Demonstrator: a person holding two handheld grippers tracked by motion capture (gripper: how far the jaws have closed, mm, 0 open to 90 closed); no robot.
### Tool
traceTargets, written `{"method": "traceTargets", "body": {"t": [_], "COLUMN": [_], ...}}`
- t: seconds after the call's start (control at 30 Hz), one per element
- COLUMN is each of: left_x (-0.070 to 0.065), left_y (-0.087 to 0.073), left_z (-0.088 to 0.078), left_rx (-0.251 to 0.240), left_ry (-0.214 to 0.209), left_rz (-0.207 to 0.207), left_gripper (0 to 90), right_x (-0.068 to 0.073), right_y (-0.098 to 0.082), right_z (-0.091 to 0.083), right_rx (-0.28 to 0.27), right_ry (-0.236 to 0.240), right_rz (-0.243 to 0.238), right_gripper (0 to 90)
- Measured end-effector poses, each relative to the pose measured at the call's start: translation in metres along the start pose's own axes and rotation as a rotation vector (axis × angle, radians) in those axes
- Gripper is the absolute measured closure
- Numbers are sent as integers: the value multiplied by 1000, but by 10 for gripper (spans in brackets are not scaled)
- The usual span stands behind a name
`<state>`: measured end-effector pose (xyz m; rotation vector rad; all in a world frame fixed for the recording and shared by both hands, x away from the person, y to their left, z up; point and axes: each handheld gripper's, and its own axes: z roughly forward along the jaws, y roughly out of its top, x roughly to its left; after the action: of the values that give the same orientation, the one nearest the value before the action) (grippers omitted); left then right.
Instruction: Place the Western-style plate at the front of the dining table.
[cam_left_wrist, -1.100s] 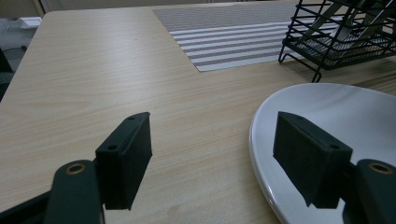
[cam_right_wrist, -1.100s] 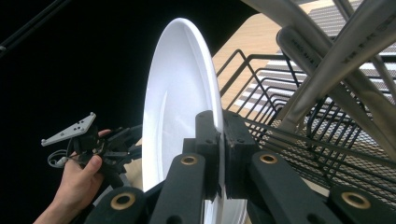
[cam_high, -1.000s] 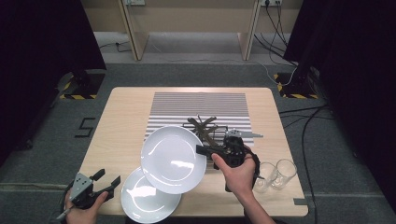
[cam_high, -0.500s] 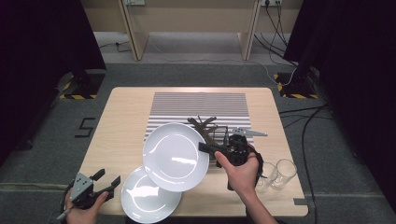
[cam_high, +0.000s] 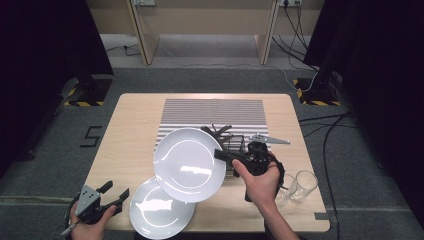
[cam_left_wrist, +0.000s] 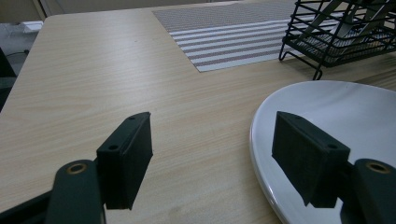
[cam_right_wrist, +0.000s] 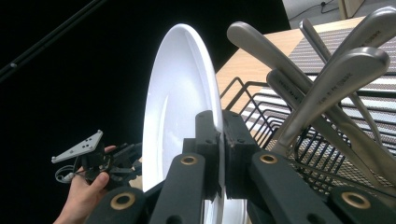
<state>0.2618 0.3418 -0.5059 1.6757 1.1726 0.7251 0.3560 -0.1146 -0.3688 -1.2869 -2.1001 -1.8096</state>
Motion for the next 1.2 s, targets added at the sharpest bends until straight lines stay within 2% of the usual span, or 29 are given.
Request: {"method": "traceTargets", "body": {"t": [0.33, 0.6, 0.77, 1.2], "left_x": [-2, 0, 0, -1], "left_y": [3, 3, 1, 2], "left_z": [0, -1, -3, -2], "left_rx": [-13, -22, -18, -13], "left_ry": [15, 26, 16, 17], "left_rz": [12, 9, 9, 15], "left_gripper": [286, 286, 287, 287], "right_x": [-1, -3, -4, -5], "right_y": [1, 3, 4, 13], "right_z": [-3, -5, -6, -7], "right_rx": [-4, -26, -32, -51], "right_ry": [17, 10, -5, 5], "right_rz": [7, 14, 20, 21], "right_gripper": [868, 868, 867, 868]}}
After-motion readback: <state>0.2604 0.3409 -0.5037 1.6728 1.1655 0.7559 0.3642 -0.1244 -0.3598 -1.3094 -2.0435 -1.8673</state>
